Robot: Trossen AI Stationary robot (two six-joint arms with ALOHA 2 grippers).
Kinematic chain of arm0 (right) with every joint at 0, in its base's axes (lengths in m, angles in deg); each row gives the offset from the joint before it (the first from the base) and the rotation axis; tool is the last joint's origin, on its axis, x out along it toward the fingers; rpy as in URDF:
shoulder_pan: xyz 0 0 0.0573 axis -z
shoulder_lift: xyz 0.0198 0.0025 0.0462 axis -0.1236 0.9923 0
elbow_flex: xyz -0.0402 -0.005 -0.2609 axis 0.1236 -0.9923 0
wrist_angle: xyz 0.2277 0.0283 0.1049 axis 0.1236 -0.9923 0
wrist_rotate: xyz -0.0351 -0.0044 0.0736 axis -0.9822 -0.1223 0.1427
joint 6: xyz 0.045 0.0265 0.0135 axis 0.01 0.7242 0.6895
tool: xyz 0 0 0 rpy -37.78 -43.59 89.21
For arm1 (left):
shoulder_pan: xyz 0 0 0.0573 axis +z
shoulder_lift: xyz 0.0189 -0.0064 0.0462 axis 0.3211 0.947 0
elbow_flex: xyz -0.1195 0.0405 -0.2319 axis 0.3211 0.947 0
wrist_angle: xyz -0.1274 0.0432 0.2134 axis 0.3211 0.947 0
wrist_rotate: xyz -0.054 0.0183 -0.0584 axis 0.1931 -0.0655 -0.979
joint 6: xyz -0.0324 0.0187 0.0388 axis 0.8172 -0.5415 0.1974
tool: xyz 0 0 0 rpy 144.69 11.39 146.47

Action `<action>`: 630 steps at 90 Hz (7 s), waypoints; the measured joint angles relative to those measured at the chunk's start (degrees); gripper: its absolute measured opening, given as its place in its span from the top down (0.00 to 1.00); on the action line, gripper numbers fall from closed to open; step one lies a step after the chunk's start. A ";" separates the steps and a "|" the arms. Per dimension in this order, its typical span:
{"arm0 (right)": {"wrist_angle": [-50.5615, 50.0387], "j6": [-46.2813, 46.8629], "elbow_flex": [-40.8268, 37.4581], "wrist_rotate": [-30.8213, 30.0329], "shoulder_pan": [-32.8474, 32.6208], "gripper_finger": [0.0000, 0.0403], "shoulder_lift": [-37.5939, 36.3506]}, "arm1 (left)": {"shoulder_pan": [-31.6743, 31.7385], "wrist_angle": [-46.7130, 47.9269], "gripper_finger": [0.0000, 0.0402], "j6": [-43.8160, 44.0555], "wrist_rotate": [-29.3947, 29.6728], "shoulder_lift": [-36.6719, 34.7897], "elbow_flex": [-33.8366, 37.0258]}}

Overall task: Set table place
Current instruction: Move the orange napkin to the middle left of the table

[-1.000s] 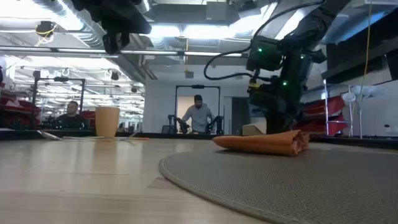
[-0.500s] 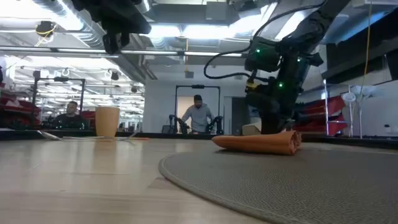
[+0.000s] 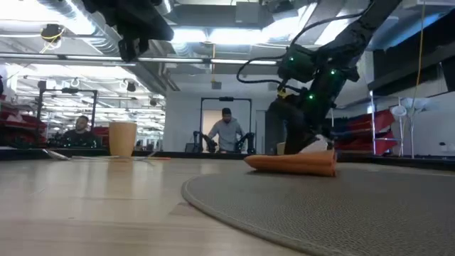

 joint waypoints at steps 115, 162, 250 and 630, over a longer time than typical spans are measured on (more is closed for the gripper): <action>1.29 -3.89 0.35 2.35 -3.99 1.00 3.75 | 0.01 0.05 1.00 1.42 1.32 0.00 0.02; 5.46 -6.69 4.28 3.22 1.78 1.00 4.46 | 1.19 0.48 1.00 2.45 1.34 0.02 0.02; -41.34 -23.33 36.33 -0.64 -1.94 1.00 1.58 | 10.61 -9.04 1.00 -14.08 -0.87 8.55 0.02; -24.39 -17.99 6.64 2.54 -13.13 1.00 -29.22 | 16.64 -2.58 1.00 -21.18 -11.71 50.01 -20.98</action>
